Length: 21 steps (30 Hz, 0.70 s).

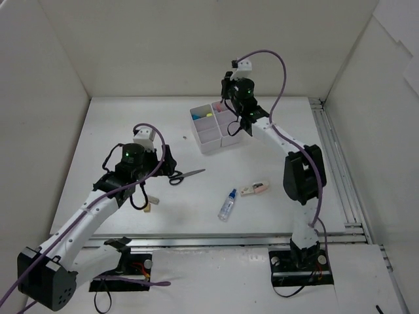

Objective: Sort the stationery into containers
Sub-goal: Place the pen in the storage box.

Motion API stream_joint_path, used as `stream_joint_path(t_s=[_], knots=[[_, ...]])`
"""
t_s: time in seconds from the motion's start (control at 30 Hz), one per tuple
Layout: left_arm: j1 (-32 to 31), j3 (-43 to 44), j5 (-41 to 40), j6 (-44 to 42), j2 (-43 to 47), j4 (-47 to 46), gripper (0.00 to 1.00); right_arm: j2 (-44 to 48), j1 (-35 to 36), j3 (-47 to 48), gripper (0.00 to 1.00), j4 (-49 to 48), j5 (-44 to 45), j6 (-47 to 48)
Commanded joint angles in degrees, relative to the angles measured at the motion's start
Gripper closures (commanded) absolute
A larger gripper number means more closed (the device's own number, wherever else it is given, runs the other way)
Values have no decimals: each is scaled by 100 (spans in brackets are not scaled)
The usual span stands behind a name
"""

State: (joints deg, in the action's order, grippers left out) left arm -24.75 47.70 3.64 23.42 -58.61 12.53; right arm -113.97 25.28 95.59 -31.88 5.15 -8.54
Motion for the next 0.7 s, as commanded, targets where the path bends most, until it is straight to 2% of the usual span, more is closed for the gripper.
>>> stream_joint_path(t_s=[0.0, 0.1, 0.23, 0.33, 0.43, 0.47, 0.53, 0.57, 0.67], knots=[[129, -42, 181, 172, 16, -49, 1, -616, -119, 923, 97, -240, 294, 703], [242, -24, 199, 93, -28, -32, 1, -1152, -128, 1486, 96, -249, 416, 992], [296, -24, 242, 40, -10, 21, 0, -1627, -146, 1735, 96, -363, 531, 1143], [348, -50, 330, 49, -1, 21, 1, -1838, -163, 1831, 91, -381, 479, 1056], [348, -24, 357, 101, -1, 126, 1, -1778, -155, 1604, 67, -381, 391, 942], [348, -24, 339, 145, 7, 196, 1, -1699, -155, 1394, 50, -381, 356, 924], [348, -15, 313, 154, 103, 267, 1, -1367, -155, 1156, 42, -372, 373, 880], [348, -15, 278, 180, 139, 284, 1, -1217, -155, 876, 30, -372, 382, 880], [348, -24, 269, 242, 306, 425, 1, -496, -137, 244, 14, -310, 347, 704]])
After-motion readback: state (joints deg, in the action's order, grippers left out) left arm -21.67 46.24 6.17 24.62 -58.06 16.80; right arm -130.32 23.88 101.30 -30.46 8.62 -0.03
